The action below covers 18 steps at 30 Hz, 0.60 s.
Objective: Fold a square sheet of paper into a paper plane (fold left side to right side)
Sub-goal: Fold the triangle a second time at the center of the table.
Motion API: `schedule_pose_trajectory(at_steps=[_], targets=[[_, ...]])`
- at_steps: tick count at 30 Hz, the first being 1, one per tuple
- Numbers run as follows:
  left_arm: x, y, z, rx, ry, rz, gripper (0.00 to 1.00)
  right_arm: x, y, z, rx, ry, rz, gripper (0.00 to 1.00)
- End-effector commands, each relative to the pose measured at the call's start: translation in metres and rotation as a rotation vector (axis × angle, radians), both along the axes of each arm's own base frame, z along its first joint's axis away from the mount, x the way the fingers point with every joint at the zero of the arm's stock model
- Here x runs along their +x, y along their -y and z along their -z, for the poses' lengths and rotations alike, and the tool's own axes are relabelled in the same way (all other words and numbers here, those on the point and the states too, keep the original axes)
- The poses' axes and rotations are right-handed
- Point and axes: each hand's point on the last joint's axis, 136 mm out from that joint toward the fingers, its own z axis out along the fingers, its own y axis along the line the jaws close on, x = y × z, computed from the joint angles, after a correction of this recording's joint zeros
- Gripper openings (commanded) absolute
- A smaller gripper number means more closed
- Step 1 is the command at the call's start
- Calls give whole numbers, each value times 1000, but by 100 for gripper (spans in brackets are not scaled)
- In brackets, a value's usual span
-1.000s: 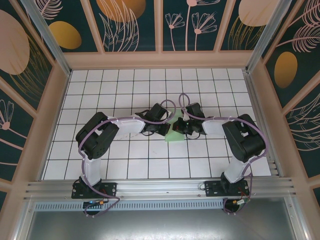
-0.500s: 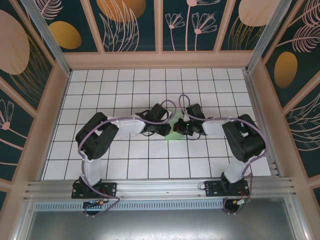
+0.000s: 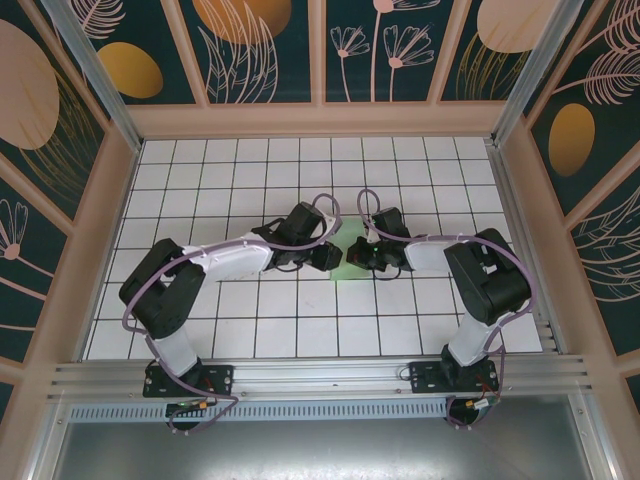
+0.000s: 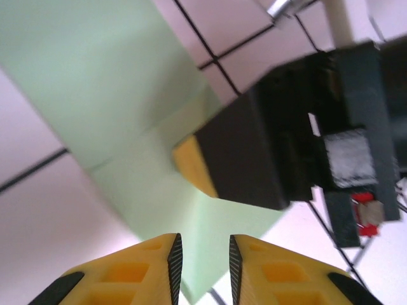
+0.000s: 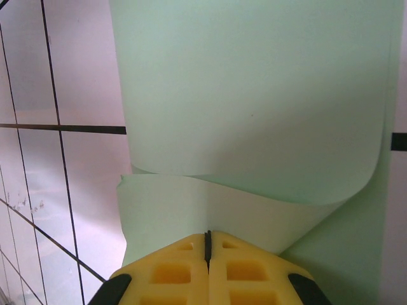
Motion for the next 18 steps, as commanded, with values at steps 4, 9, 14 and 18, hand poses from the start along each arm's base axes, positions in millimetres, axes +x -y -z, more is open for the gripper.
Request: schedule_pose_trajectory(at_steps=[4, 9, 14, 18], targets=[[-24, 21, 5, -151, -138, 87, 28, -17, 14, 23, -90, -61, -7, 0], [-24, 20, 26, -122, -169, 71, 28, -18, 13, 23, -90, -63, -9, 0], [-22, 13, 43, -73, -177, 40, 27, -18, 13, 23, -94, -63, -11, 0], [-22, 10, 50, -56, -179, 31, 27, -18, 14, 23, -102, -64, -14, 0]])
